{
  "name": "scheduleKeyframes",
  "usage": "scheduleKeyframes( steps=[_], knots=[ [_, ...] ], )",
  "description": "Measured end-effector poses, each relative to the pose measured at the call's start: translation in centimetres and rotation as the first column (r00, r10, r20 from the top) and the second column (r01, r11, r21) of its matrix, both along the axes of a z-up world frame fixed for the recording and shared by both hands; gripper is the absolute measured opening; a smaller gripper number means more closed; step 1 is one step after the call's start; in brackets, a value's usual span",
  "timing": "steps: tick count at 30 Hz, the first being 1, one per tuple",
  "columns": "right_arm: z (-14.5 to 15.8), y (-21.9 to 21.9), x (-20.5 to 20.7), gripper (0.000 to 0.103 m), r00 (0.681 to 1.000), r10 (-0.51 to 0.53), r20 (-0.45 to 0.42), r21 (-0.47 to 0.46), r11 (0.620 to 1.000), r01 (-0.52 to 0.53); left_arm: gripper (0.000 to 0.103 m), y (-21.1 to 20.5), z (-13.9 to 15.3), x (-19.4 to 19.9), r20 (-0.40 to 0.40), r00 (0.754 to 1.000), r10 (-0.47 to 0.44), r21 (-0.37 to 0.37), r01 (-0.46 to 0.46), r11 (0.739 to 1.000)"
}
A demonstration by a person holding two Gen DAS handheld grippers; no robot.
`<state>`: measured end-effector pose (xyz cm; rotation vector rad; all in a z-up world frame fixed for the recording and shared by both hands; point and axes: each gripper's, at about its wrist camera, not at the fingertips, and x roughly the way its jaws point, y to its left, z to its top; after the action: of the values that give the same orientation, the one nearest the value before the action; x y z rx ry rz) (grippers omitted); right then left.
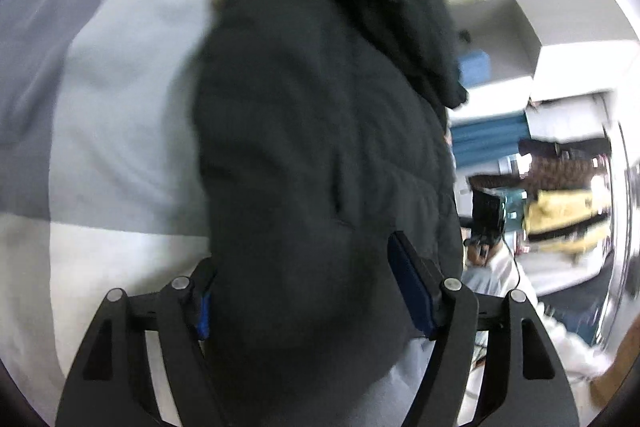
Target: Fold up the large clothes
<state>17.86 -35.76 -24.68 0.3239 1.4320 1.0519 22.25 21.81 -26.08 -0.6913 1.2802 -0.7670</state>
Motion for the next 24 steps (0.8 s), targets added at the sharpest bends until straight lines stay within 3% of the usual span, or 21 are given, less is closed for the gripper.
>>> scheduleKeyframes(
  steps=[2, 6, 8, 9, 11, 14, 16, 18, 19, 21, 23, 24],
  knots=[
    [-0.1, 0.6, 0.2, 0.082, 1.000, 0.012, -0.019, 0.018, 1.000, -0.011, 0.072, -0.2, 0.6, -0.2, 0.030, 0.999, -0.017, -0.037, 0.018, 0.999],
    [-3.6, 1.8, 0.6, 0.082, 0.994, 0.045, -0.102, -0.127, 0.990, -0.058, 0.072, -0.6, -0.3, 0.1, 0.011, 1.000, -0.012, -0.061, 0.013, 0.998],
    [-4.1, 2.2, 0.8, 0.082, 0.992, 0.045, -0.118, -0.128, 0.990, -0.060, 0.072, -1.3, -1.3, 0.3, -0.025, 0.999, -0.021, -0.020, 0.021, 1.000],
    [-3.9, 2.8, 0.9, 0.082, 0.991, 0.056, -0.122, -0.124, 0.990, -0.071, 0.072, -2.2, -2.0, 0.3, -0.058, 0.998, -0.035, 0.043, 0.038, 0.998],
    [-3.3, 3.4, 0.5, 0.082, 0.988, 0.107, -0.114, -0.098, 0.988, -0.118, 0.072, -2.9, -1.8, 0.4, -0.051, 0.998, -0.046, 0.083, 0.050, 0.995],
    [-1.5, 4.7, -0.3, 0.083, 0.979, 0.189, -0.079, -0.016, 0.982, -0.190, 0.072, -3.7, -0.8, 0.5, -0.044, 0.997, -0.069, 0.041, 0.070, 0.997],
    [-1.7, 5.3, -0.3, 0.083, 0.977, 0.192, -0.088, -0.036, 0.980, -0.196, 0.070, -4.2, 0.0, 0.4, -0.030, 0.997, -0.076, 0.045, 0.077, 0.996],
    [-2.8, 6.3, -0.6, 0.078, 0.972, 0.207, -0.109, -0.132, 0.966, -0.221, 0.063, -5.1, 0.7, 0.4, -0.022, 0.997, -0.077, 0.069, 0.078, 0.995],
    [-2.9, 7.0, -0.8, 0.074, 0.971, 0.216, -0.104, -0.164, 0.959, -0.231, 0.055, -5.7, 1.0, 0.4, -0.021, 0.997, -0.074, 0.084, 0.076, 0.994],
    [-1.9, 8.0, -1.1, 0.055, 0.973, 0.221, -0.059, -0.202, 0.952, -0.229, 0.044, -6.5, 1.6, 0.5, -0.023, 0.998, -0.065, 0.107, 0.067, 0.992],
    [-0.2, 8.0, -1.0, 0.023, 0.981, 0.194, 0.014, -0.212, 0.959, -0.187, 0.035, -6.9, 2.3, 0.8, -0.017, 0.998, -0.057, 0.132, 0.059, 0.990],
    [1.1, 7.6, -0.8, 0.018, 0.988, 0.143, 0.055, -0.196, 0.972, -0.130, 0.026, -7.0, 3.0, 0.8, -0.005, 0.999, -0.040, 0.144, 0.041, 0.989]
  ],
)
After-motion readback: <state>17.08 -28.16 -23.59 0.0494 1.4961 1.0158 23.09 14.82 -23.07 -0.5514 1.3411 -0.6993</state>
